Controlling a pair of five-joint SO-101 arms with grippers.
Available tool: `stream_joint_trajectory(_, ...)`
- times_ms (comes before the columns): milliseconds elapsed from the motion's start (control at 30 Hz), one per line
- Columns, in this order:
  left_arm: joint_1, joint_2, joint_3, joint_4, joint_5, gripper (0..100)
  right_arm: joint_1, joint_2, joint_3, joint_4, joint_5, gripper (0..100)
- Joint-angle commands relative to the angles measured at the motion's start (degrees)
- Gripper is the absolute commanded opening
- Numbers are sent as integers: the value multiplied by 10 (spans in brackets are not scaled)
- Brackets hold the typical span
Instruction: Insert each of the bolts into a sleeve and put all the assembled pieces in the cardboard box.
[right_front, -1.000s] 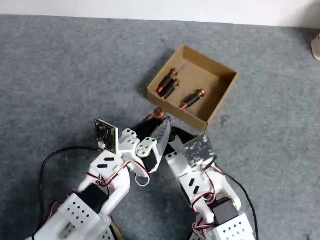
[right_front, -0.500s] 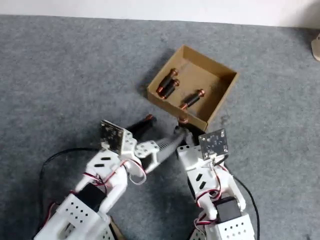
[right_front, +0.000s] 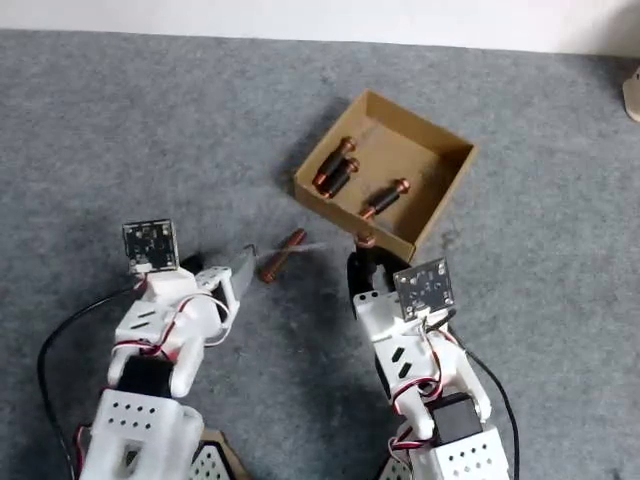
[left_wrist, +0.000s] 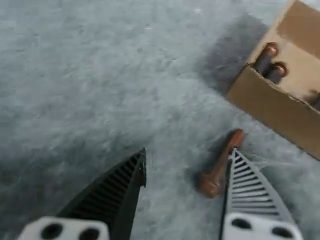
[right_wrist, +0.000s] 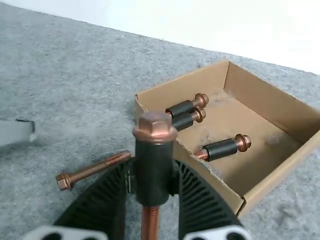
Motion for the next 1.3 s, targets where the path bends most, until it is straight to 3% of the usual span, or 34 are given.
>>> stream_joint_trajectory(0, -15, -2, 25, -6, -4, 245, 10, -2, -4, -15, 11, 5)
stream_joint_trajectory(200, -16, -2, 85, -122, -15, 245, 42, -1, -12, -17, 9, 5)
stream_joint_trajectory(367, -14, -2, 86, -125, -57, 245, 43, 39, -23, -37, -3, 4)
stream_joint_trajectory(533, -15, 0, 86, -125, -57, 245, 44, 218, -130, -70, -4, 4)
stream_joint_trajectory(867, -15, 4, 86, -125, -59, 245, 109, 628, -456, -87, -121, 4)
stream_joint_trajectory(1267, -13, 0, 86, -109, -60, 245, 150, 908, -632, -87, -255, 5)
